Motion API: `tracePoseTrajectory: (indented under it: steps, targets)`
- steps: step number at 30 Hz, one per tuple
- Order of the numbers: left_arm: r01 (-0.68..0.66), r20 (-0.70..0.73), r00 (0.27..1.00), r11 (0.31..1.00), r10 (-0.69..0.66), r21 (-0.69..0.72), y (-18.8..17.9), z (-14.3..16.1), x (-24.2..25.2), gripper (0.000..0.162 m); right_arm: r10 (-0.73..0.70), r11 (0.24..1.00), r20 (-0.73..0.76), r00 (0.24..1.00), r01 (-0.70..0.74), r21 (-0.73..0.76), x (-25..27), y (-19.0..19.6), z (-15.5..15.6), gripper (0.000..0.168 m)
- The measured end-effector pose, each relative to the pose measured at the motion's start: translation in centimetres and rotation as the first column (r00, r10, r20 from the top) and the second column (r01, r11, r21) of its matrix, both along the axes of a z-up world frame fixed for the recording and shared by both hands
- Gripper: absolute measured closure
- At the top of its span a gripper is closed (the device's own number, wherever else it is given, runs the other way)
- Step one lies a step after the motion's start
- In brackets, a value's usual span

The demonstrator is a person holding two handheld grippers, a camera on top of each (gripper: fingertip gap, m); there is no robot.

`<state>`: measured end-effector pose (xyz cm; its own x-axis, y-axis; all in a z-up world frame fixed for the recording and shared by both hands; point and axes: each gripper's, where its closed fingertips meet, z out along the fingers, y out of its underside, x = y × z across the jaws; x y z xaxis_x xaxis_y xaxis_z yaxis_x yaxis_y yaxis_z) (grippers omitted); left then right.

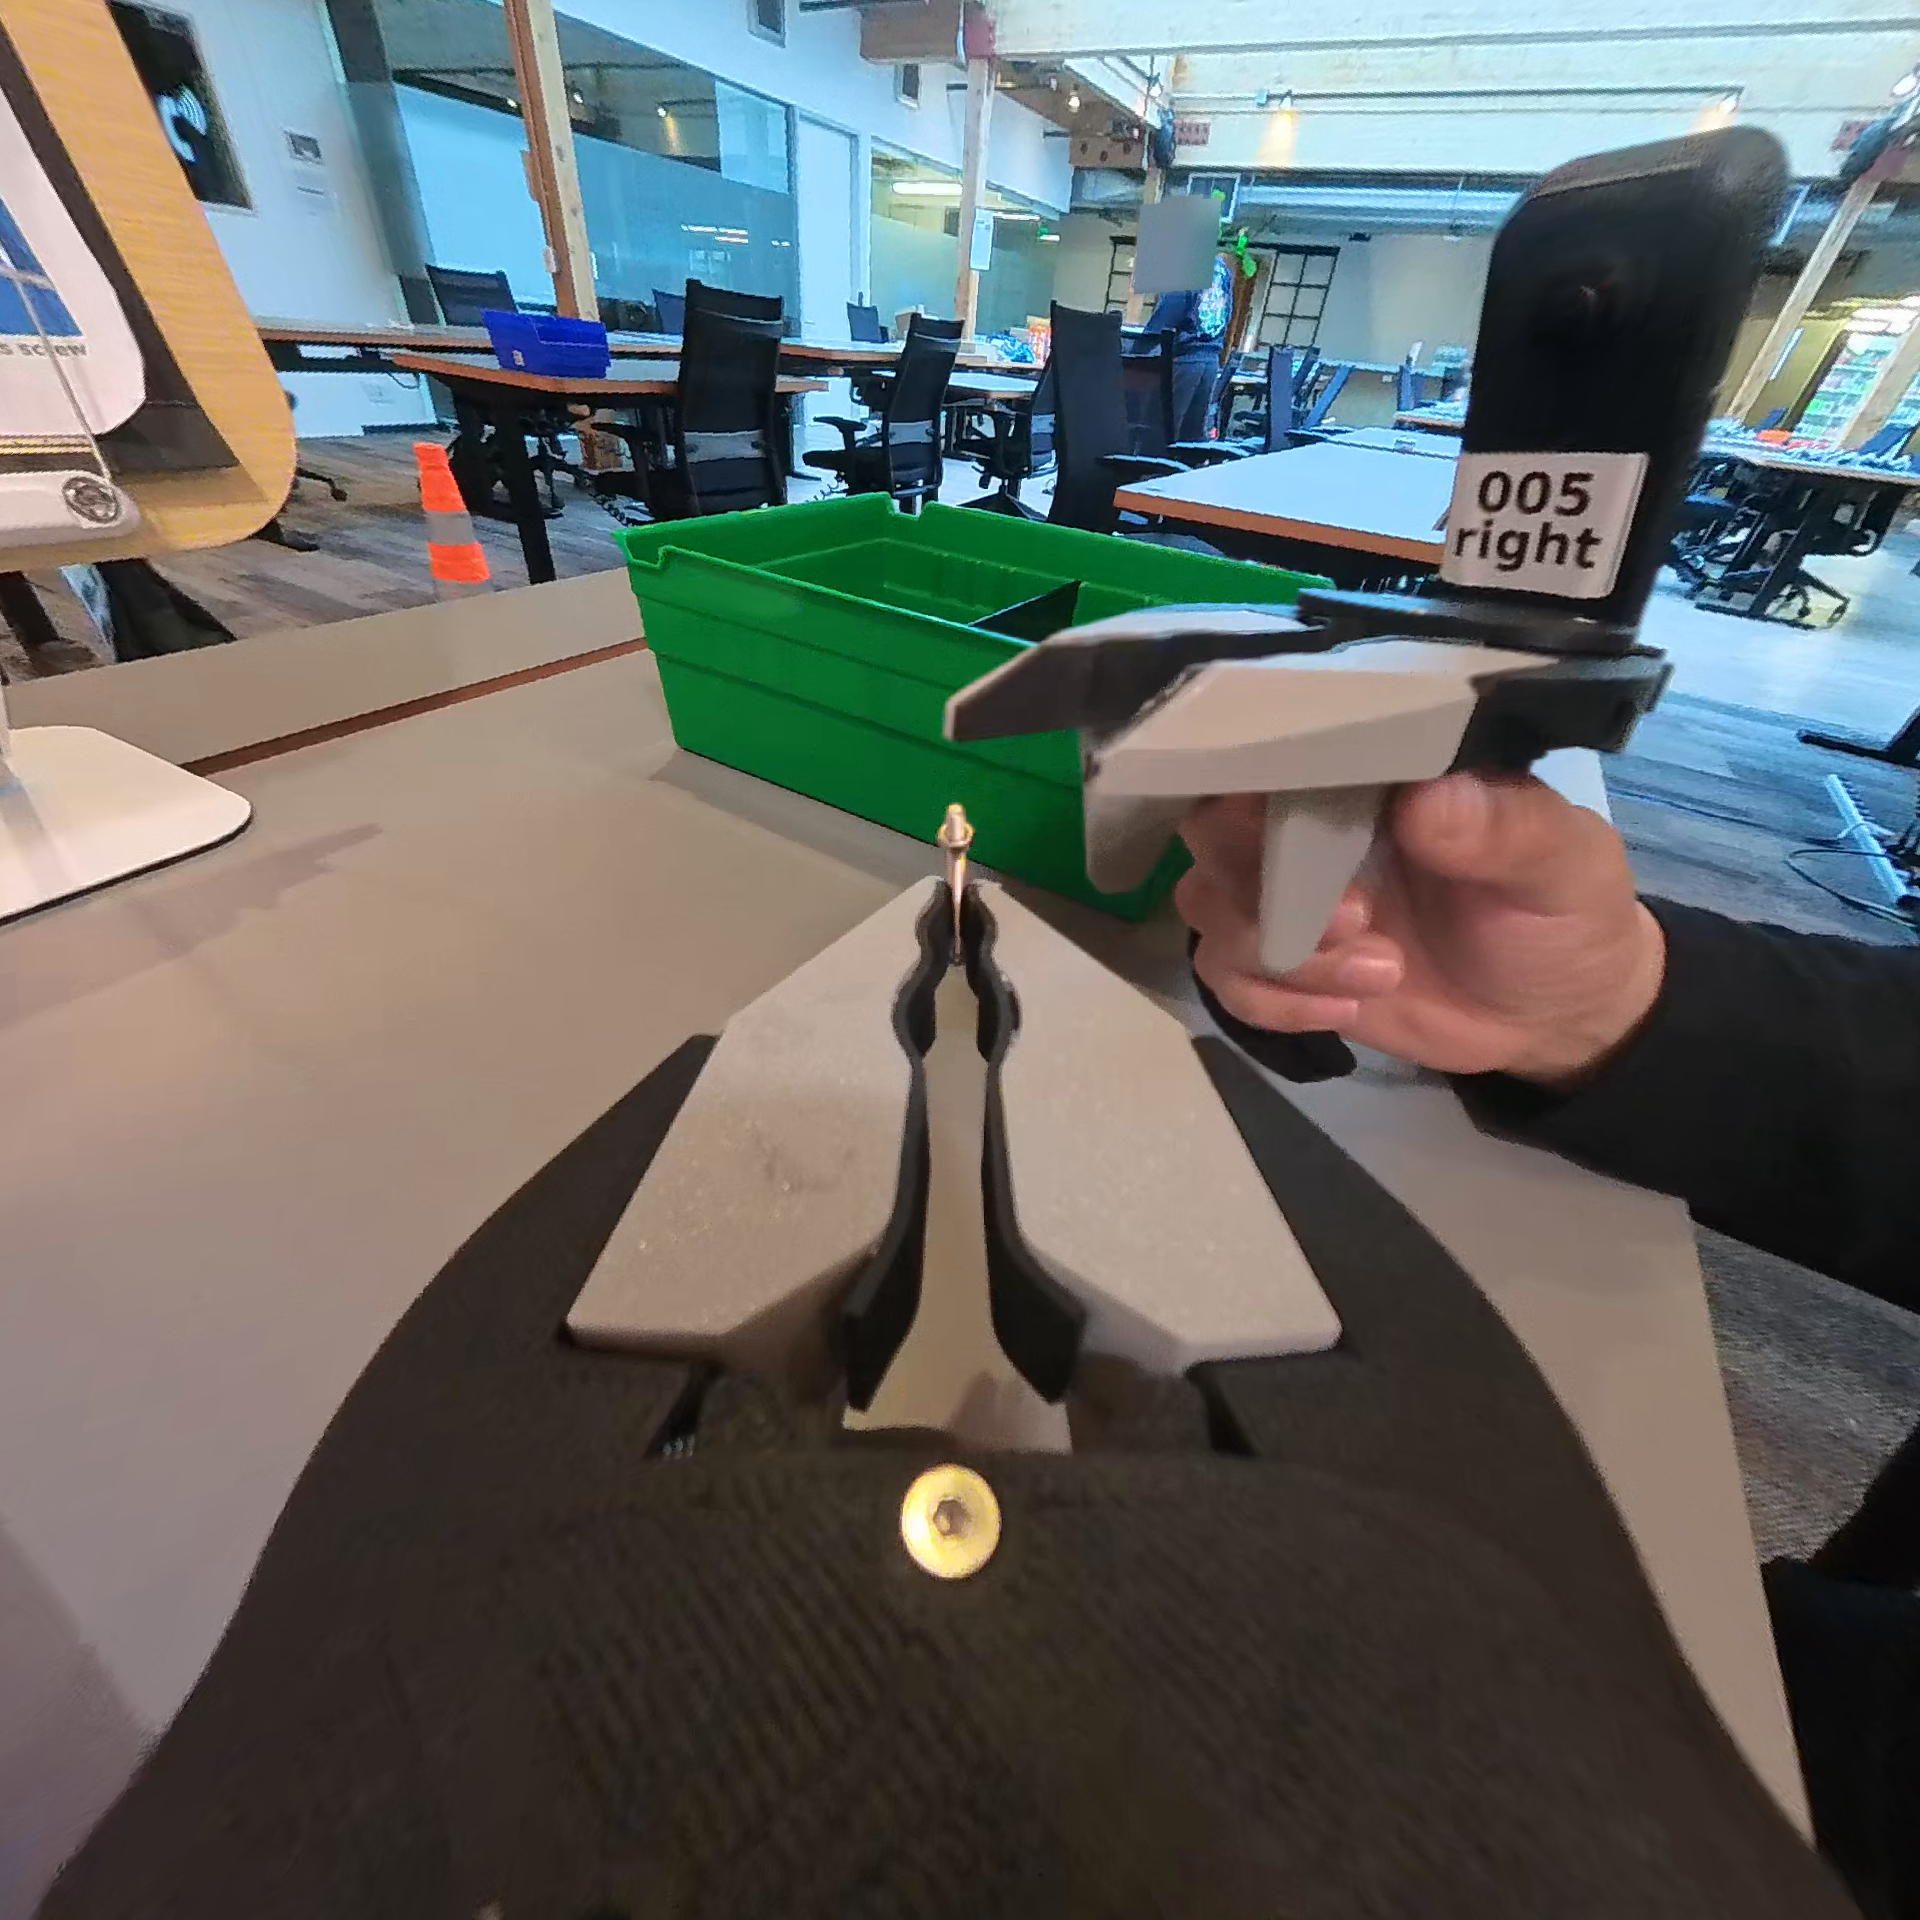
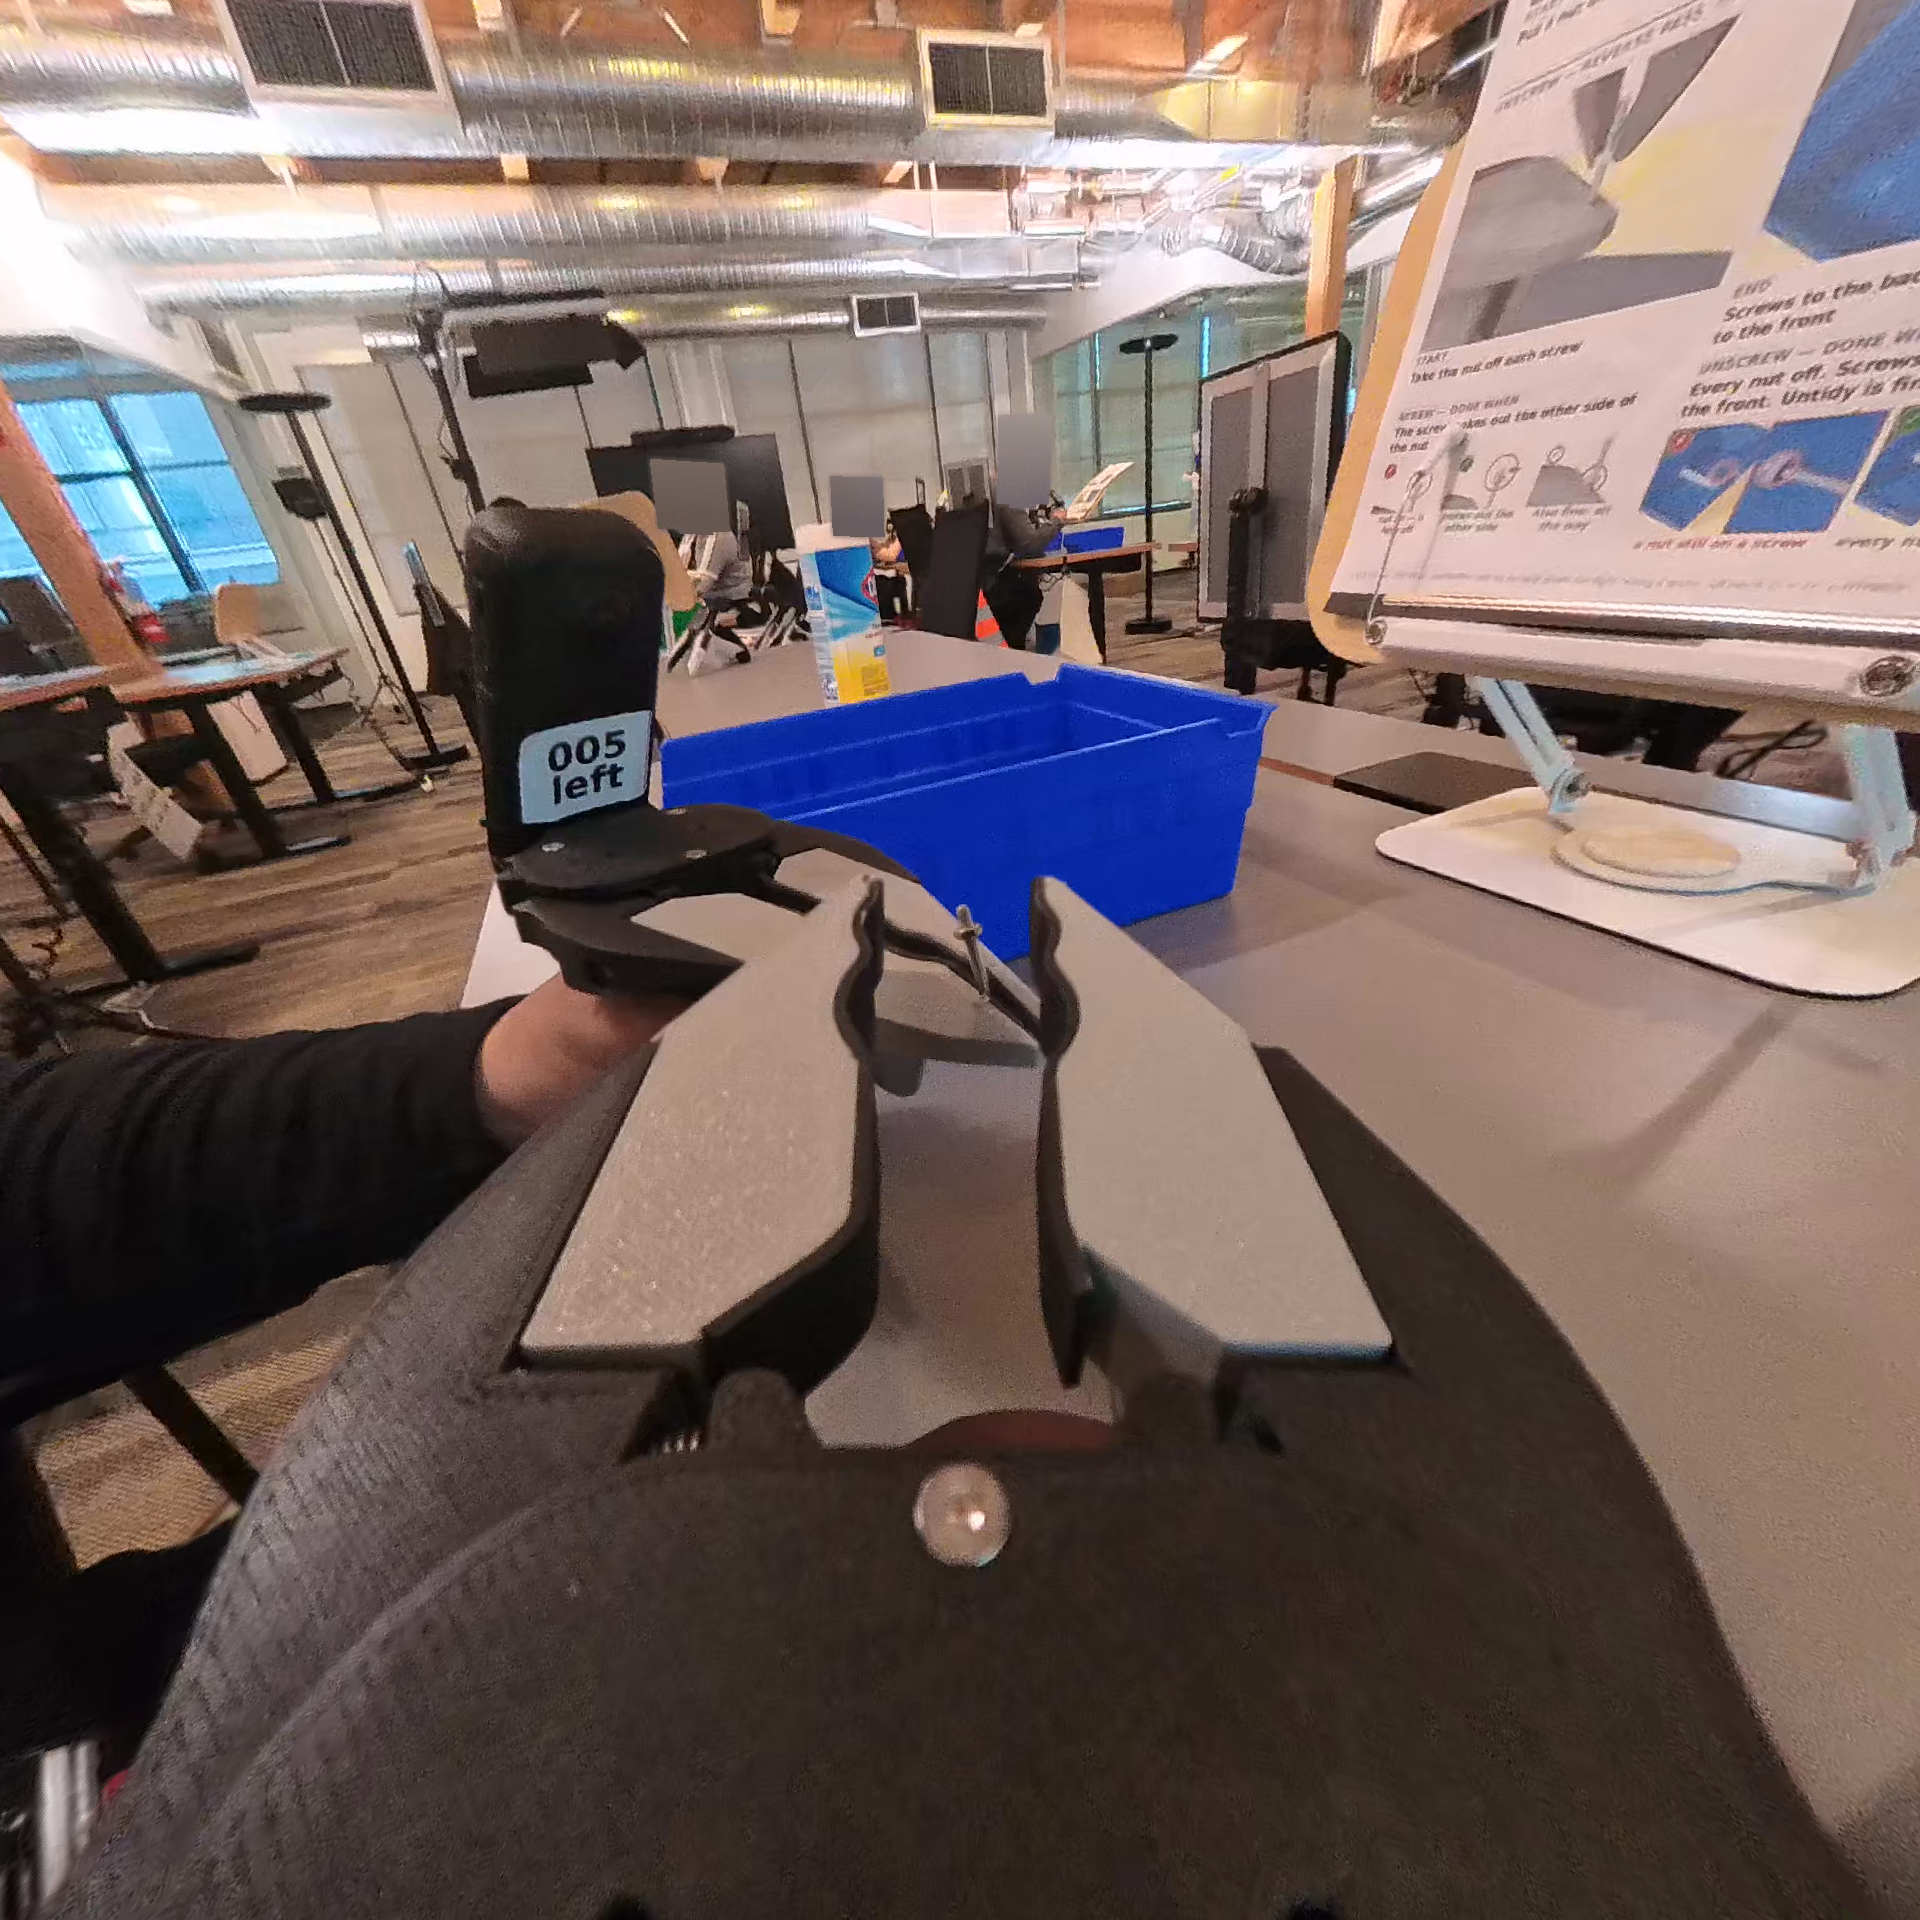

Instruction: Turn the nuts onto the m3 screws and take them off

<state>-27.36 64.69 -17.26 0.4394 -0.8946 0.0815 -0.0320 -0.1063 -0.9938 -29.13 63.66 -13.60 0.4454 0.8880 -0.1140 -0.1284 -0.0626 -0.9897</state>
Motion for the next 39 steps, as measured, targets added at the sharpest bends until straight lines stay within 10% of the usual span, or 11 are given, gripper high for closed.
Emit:
tracePoseTrajectory:
  steps: [21,39]
  targets:
    - [-0.01,-0.043,0.999,1.0,0.01,0.0,0.1,-0.7,0.1,0.162,-0.063,0.997,0.108,0.992,0.066,-0.028,0.1,0.9,-2.0,0.168]
    - [0.018,-0.085,0.996,0.999,-0.015,0.038,-0.6,-0.9,0.7,0.162,-0.024,0.999,0.134,0.991,0.029,-0.033,-1.2,0.3,-2.6,0.15]
